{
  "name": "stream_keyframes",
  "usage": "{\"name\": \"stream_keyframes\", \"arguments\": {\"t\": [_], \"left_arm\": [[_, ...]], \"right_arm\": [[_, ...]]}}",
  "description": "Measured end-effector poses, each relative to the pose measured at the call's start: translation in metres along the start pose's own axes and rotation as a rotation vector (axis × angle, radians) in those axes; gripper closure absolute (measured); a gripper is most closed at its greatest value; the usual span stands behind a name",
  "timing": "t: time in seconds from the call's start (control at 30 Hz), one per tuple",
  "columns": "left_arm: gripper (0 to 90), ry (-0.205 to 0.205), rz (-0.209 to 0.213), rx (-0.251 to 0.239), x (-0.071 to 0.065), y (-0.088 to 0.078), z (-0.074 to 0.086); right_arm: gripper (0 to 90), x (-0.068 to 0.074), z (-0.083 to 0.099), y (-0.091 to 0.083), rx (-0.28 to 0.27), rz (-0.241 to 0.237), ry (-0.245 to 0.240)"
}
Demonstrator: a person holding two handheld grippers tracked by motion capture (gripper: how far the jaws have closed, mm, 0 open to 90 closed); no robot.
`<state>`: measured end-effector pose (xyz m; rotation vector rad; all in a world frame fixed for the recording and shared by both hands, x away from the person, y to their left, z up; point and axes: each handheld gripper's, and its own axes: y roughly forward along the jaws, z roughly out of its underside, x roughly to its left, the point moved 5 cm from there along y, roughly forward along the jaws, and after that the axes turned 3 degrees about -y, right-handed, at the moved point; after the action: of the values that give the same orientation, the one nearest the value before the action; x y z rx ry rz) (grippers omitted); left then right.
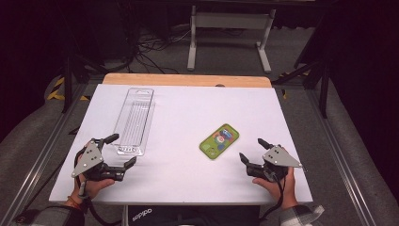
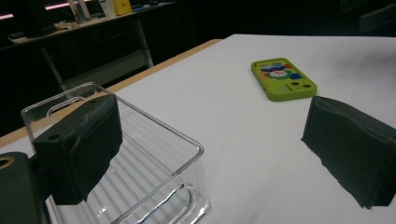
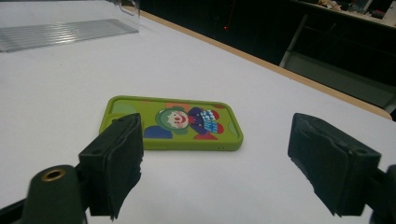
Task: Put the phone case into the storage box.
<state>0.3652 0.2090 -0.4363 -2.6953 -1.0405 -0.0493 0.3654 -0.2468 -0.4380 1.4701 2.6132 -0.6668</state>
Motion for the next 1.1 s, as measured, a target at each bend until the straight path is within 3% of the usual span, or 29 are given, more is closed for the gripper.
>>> {"name": "stream_keyframes", "arguments": {"t": [0.17,0.2,0.37,0.5,0.73,0.8,0.93,1.0,1.1], "left_arm": [[5.0,0.002,0.001,0.01,-0.002,-0.001,0.002],[5.0,0.003,-0.003,0.015,-0.001,-0.001,0.003],[5.1,0.005,-0.005,0.002,-0.002,-0.002,0.002],[5.1,0.009,-0.007,0.009,-0.003,-0.001,0.003],[5.4,0.021,0.009,0.027,-0.009,0.003,0.003],[5.4,0.016,0.01,0.028,-0.009,0.003,0.004],[5.6,0.011,0.016,0.042,-0.01,0.004,0.006],[7.0,0.022,0.023,0.055,-0.012,0.005,0.007],[7.0,0.029,0.032,0.06,-0.013,0.005,0.007]], "right_arm": [[23.3,0.0,-0.005,0.001,0.003,0.019,-0.014],[29.3,0.0,-0.009,0.002,-0.003,0.011,-0.016],[40.9,-0.005,-0.016,0.011,0.003,0.002,-0.003],[55.5,-0.011,-0.027,0.021,0.015,-0.02,0.015],[85.7,-0.026,-0.05,0.049,0.018,-0.037,0.053],[88.6,-0.027,-0.052,0.053,0.017,-0.045,0.057],[90.0,-0.027,-0.059,0.083,0.073,-0.063,0.036],[90.0,-0.026,-0.059,0.1,0.095,-0.082,0.052],[90.0,-0.027,-0.052,0.128,0.169,-0.082,0.05]]}}
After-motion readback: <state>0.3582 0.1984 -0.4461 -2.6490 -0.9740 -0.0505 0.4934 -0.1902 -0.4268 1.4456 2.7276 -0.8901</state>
